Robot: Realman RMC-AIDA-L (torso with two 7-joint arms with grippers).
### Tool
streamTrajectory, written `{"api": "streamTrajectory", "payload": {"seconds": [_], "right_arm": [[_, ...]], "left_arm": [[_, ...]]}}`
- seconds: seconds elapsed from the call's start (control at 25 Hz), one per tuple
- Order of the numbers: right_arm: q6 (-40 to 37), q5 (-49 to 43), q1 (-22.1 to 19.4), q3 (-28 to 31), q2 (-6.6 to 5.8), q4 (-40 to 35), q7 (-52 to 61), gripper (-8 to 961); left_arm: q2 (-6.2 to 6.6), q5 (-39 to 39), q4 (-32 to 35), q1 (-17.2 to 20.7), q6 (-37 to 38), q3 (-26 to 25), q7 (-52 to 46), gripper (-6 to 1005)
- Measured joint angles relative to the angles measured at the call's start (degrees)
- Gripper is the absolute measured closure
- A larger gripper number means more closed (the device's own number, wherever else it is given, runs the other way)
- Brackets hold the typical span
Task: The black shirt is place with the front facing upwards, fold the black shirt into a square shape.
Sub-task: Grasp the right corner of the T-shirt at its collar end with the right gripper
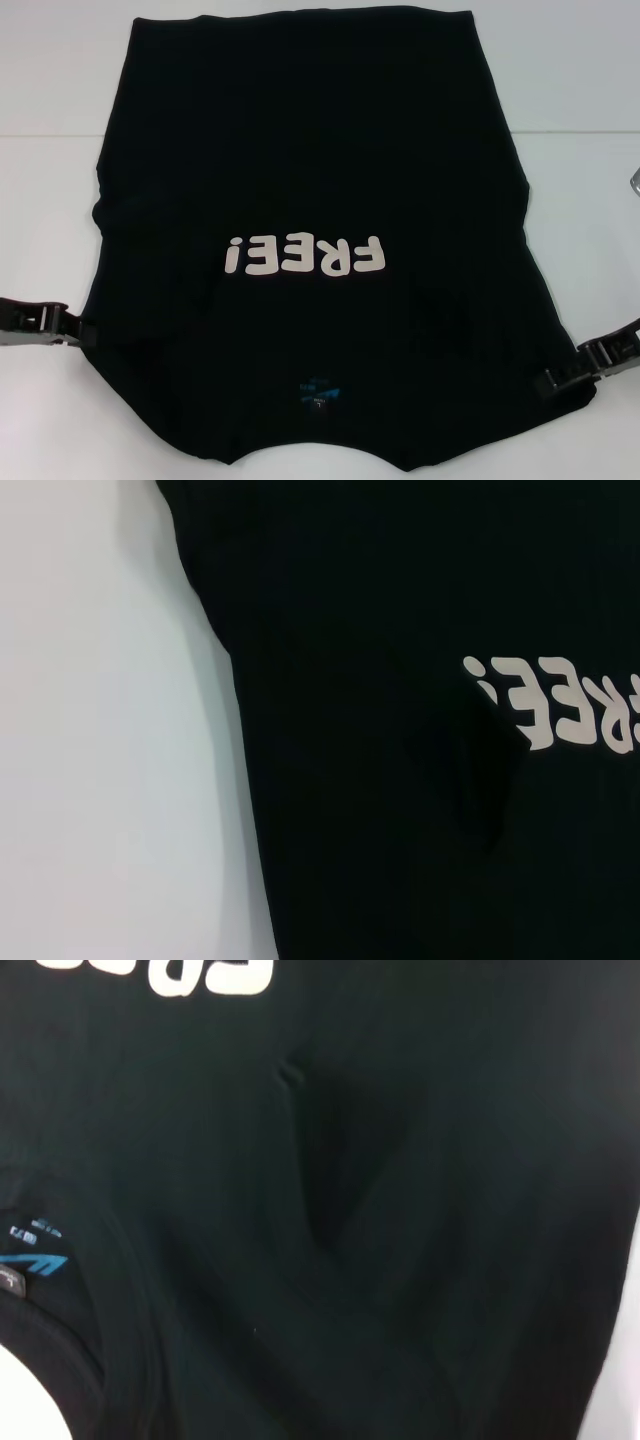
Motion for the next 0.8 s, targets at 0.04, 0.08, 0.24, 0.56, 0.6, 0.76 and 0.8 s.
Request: {"api": "streamTrajectory", "payload": {"seconds": [0.04,0.08,0.24,0.56,0.6,0.76,0.8], "right_arm": [[-0.05,0.00,0.01,-0.07,-0.03,-0.01,-0.01,159],[-0.09,-0.02,0.01,-0.14,-0.06,-0.06,-0.01,159],[-0.13,-0.05,0.01,-0.20,-0.02,-0.97,-0.17,159],[-0.50,-0.08,0.04,-1.90,0.20,-2.03,-0.62,311],[-0.50,-0.08,0.07,-2.24,0.22,-2.05,-0.48,342],[-0.71,-0.08,0.16,-2.81,0.25,-2.18,-0.29,468],[-0.79,-0.08,0.22,-2.95,0.25,-2.19,-0.27,499]], "left_arm": [[0.00,0.00,0.00,0.00,0.00,0.00,0.00,961],[0.00,0.00,0.00,-0.01,-0.01,0.00,-0.03,961],[0.00,-0.03,0.00,-0.02,-0.06,0.00,-0.06,961],[0.14,-0.63,0.00,-0.02,-0.08,-0.09,-0.12,960],[0.18,-0.65,0.00,-0.03,-0.08,-0.10,-0.10,960],[0.23,-0.70,0.00,-0.07,-0.08,-0.44,-0.02,960],[0.24,-0.71,0.00,-0.08,-0.07,-0.59,0.00,960]]}}
